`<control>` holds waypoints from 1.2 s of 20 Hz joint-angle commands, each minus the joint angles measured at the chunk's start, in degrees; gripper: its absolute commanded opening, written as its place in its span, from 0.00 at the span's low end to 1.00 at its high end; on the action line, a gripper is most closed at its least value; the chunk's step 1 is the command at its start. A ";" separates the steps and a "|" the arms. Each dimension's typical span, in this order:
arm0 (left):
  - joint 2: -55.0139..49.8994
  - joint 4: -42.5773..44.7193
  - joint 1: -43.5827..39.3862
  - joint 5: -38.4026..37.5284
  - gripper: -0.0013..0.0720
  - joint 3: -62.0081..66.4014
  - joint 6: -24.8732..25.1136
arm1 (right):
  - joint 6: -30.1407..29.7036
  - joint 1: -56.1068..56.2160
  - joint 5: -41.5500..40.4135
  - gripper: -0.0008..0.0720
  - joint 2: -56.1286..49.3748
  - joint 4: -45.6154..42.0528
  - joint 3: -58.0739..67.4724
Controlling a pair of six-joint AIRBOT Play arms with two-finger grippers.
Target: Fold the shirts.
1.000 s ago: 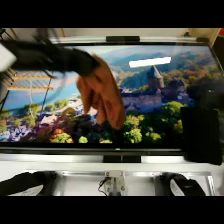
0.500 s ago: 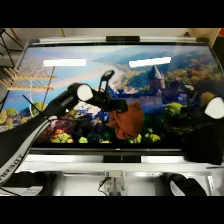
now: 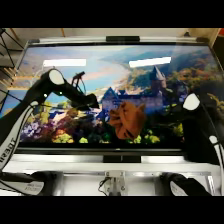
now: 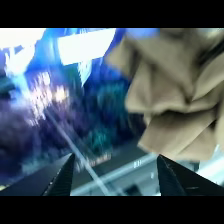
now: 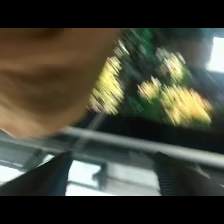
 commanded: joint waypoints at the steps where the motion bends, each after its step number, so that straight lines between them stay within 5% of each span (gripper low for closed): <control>1: -0.04 -6.38 -4.17 5.90 0.83 -9.11 4.61 | -4.79 0.04 -8.46 0.93 -2.47 6.97 -0.11; 8: -0.39 -10.29 -13.44 21.35 0.83 -11.67 2.84 | -12.02 0.04 -9.38 0.93 -4.17 13.88 3.08; 9: -0.42 -10.25 -13.40 21.62 0.74 -11.67 2.89 | -11.80 -0.02 -9.99 0.93 -4.20 12.28 4.37; 10: -0.46 -10.16 -13.18 21.66 0.45 -11.67 3.08 | -10.69 -0.09 -11.63 0.93 -4.20 10.32 5.40; 11: -0.46 -9.81 -12.90 21.66 0.27 -11.67 3.08 | -9.29 -0.37 -13.75 0.93 -4.26 9.33 5.88; 13: -0.44 -9.62 -12.04 21.59 0.08 -11.67 3.34 | -9.01 -1.62 -16.39 0.93 -5.51 11.26 5.88; 17: -0.44 -9.60 -10.47 20.61 0.07 -11.67 3.74 | -11.93 -1.31 -14.36 0.93 -12.44 15.56 5.88; 22: -0.44 -8.52 -10.36 19.96 0.07 -11.67 3.72 | -16.96 -1.14 -15.37 0.93 -20.61 32.44 5.88; 23: -0.44 -8.55 -10.36 19.96 0.07 -11.67 3.72 | -17.16 -1.14 -15.41 0.78 -21.64 34.36 5.88; 24: -0.44 -8.52 -10.36 19.98 0.07 -11.67 3.69 | -17.09 -1.14 -15.52 0.47 -22.21 34.97 5.88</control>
